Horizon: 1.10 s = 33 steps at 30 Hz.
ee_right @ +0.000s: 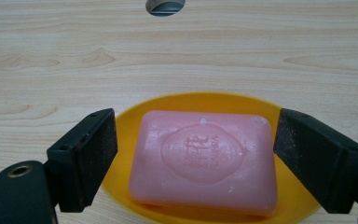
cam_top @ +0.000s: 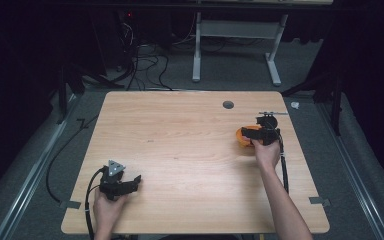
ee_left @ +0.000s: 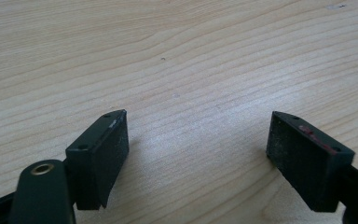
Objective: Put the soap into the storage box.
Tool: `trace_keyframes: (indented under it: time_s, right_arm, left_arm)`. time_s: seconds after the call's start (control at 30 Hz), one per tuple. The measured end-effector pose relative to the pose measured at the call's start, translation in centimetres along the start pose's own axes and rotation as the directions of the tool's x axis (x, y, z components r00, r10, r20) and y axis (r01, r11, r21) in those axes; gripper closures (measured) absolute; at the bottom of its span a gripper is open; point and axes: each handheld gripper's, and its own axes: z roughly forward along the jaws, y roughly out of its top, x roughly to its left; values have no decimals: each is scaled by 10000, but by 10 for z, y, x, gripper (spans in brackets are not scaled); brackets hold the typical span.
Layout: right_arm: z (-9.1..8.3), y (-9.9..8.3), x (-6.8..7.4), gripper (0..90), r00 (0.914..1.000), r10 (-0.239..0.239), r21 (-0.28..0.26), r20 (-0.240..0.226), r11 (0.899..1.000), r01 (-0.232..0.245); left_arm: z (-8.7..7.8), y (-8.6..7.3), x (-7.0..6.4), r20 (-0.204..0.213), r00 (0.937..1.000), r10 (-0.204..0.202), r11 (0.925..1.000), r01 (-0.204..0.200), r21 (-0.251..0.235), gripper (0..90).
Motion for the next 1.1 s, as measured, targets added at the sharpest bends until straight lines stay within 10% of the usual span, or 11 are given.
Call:
trace_keyframes:
  time_s: [1.1]
  right_arm:
    - [-40, -2, 4, 161, 9948, -789, -785, -639, 9942, 738]
  left_arm:
    - [0, 0, 0, -2, 10000, -1, 10000, 1, -3, 212]
